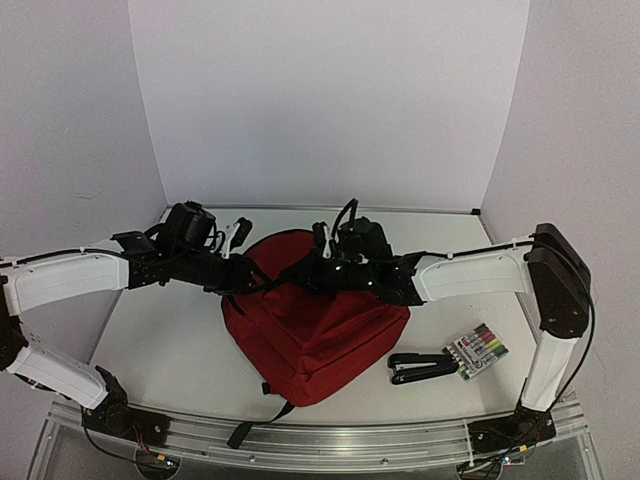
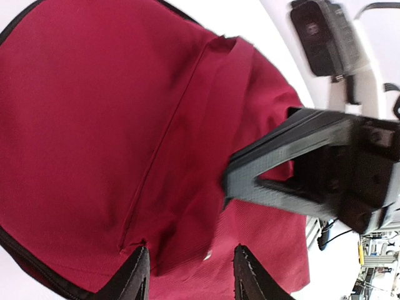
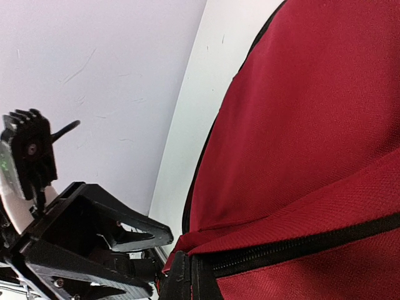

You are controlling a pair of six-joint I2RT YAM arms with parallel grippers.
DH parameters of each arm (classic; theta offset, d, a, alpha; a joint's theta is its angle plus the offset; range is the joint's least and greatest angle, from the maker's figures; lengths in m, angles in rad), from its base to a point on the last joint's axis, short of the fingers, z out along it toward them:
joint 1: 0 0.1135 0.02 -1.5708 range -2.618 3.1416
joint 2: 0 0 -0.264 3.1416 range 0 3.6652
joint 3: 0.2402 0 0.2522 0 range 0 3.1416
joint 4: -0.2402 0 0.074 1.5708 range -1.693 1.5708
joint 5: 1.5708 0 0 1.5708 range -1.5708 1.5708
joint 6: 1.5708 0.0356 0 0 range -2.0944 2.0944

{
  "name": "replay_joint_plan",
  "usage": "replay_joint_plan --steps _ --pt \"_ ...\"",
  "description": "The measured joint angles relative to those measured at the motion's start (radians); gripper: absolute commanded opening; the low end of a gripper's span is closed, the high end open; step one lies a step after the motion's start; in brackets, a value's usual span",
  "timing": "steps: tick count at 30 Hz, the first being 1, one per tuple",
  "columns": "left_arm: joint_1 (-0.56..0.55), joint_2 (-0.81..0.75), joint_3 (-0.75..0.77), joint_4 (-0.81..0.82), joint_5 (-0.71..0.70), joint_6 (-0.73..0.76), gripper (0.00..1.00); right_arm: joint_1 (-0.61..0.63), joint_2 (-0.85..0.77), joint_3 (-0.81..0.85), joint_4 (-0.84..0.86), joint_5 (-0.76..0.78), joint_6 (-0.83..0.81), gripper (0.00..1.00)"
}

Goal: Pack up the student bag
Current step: Unzip the student bag at the center of the board.

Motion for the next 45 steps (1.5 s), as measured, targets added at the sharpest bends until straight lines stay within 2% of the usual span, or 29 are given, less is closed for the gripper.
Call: replay_joint_plan --steps 5,17,29,34,45 --pt "-0.001 0.001 -0.007 -0.037 -0.001 0.021 0.48 0.000 -0.035 -0.021 -0.002 0.026 -0.015 0.00" --pt "-0.023 0.087 -0.007 -0.043 -0.011 0.061 0.21 0.002 -0.051 -0.038 -0.001 0.078 -0.033 0.00" --pt "-0.034 0.097 -0.008 -0.025 -0.044 0.058 0.00 0.005 -0.098 -0.049 -0.092 0.226 -0.090 0.00" --pt "-0.038 0.073 -0.048 -0.011 -0.062 0.040 0.00 -0.016 -0.128 -0.053 -0.143 0.280 -0.123 0.00" --pt "-0.038 0.002 -0.085 -0.010 -0.073 0.020 0.00 -0.156 -0.203 -0.053 -0.240 0.367 -0.217 0.00"
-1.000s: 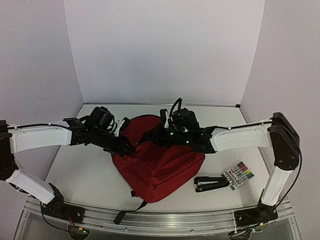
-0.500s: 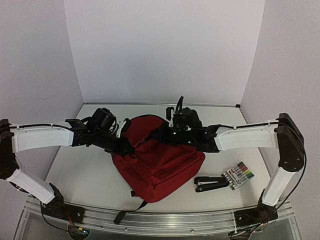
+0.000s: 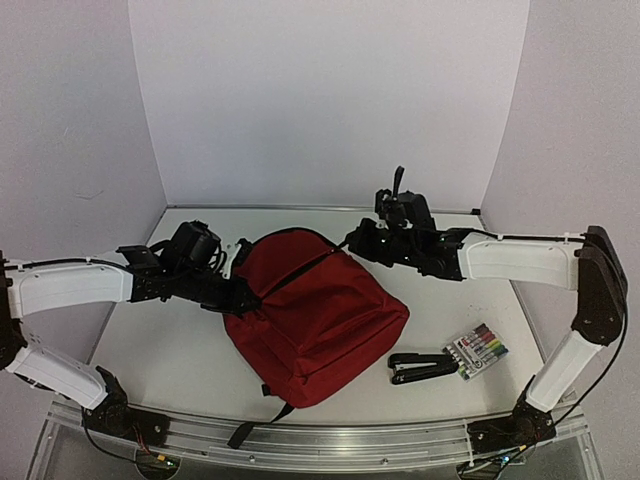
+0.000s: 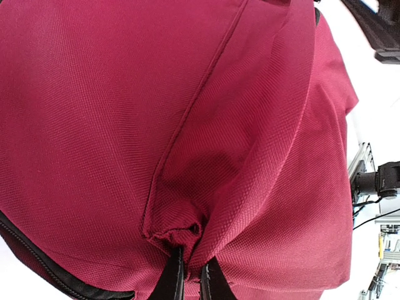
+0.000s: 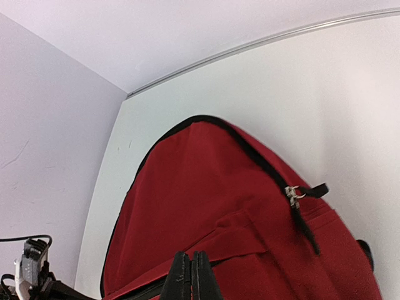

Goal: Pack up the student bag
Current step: Unzip the student bag at the center of the board.

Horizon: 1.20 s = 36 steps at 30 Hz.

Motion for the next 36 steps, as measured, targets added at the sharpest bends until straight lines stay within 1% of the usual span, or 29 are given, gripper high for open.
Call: replay_joint_plan --steps 4,7,14,20,23,24,25,26,27,29,30,31,33,36 --pt "0.000 -0.026 -0.015 0.001 0.001 -0.007 0.00 -0.026 0.002 0.001 -0.028 0.001 -0.029 0.00" --pt "0.000 -0.040 -0.023 0.000 0.011 -0.011 0.00 -0.028 0.035 0.040 -0.047 -0.002 -0.053 0.00" --pt "-0.011 -0.056 -0.038 -0.023 0.053 -0.031 0.00 -0.032 0.203 0.234 -0.068 -0.045 -0.116 0.00" --pt "-0.050 -0.059 -0.038 -0.042 0.070 -0.054 0.00 -0.031 0.356 0.397 -0.092 -0.138 -0.159 0.00" --pt "-0.077 -0.059 -0.037 -0.041 0.081 -0.072 0.00 -0.030 0.414 0.455 -0.101 -0.174 -0.174 0.00" --pt "-0.085 -0.059 -0.036 -0.042 0.084 -0.082 0.01 -0.029 0.428 0.469 -0.103 -0.187 -0.179 0.01" --pt "-0.092 -0.059 -0.035 -0.042 0.088 -0.087 0.04 -0.028 0.434 0.477 -0.104 -0.195 -0.182 0.06" --pt "-0.097 -0.059 -0.031 -0.047 0.089 -0.093 0.11 -0.027 0.437 0.482 -0.105 -0.204 -0.186 0.19" --pt "-0.100 -0.059 -0.024 -0.056 0.085 -0.100 0.19 -0.027 0.437 0.485 -0.106 -0.210 -0.189 0.26" --pt "-0.105 -0.060 0.003 -0.093 0.064 -0.118 0.29 -0.028 0.432 0.486 -0.103 -0.215 -0.199 0.40" --pt "-0.107 -0.061 0.020 -0.114 0.052 -0.125 0.35 -0.029 0.424 0.482 -0.102 -0.217 -0.203 0.49" --pt "-0.108 -0.063 0.039 -0.137 0.036 -0.131 0.38 -0.030 0.411 0.472 -0.103 -0.219 -0.204 0.59" --pt "-0.112 -0.067 0.083 -0.180 -0.002 -0.134 0.42 -0.030 0.354 0.422 -0.110 -0.221 -0.196 0.71" --pt "-0.112 -0.059 0.171 -0.240 -0.071 -0.128 0.52 -0.030 0.219 0.316 -0.127 -0.221 -0.184 0.85"
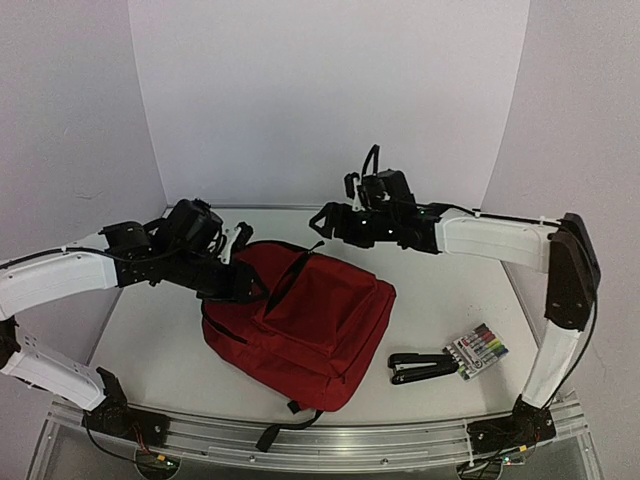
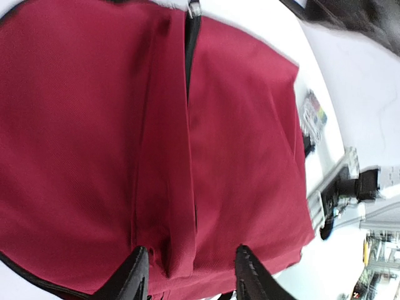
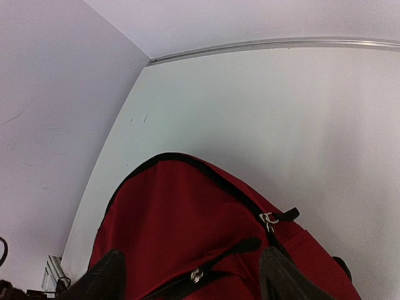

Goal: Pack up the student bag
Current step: Unzip the student bag at the center of the board.

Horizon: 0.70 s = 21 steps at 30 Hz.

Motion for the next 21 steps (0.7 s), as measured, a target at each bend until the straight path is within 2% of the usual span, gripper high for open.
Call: replay_joint_plan --steps 5,9,12,14,18,21 --pt "0.001 0.093 0.160 -0.072 -0.078 0.049 0.67 0.000 -0.276 -0.204 -0.029 0.027 0.041 0.98" --pt "0.001 0.184 0.208 -0.097 -0.084 0.103 0.76 0.000 -0.453 -0.382 -0.038 0.041 0.112 0.98" --pt "0.001 0.253 0.238 -0.111 -0.086 0.148 0.78 0.000 -0.541 -0.531 -0.048 0.038 0.180 0.96" --pt "0.001 0.294 0.260 -0.123 -0.093 0.170 0.75 0.000 -0.566 -0.618 -0.059 0.030 0.224 0.93" --pt "0.001 0.374 0.316 -0.145 -0.117 0.202 0.59 0.003 -0.573 -0.729 -0.060 -0.003 0.291 0.86" --pt "0.003 0.417 0.338 -0.158 -0.148 0.205 0.51 0.013 -0.580 -0.775 -0.043 -0.034 0.329 0.79"
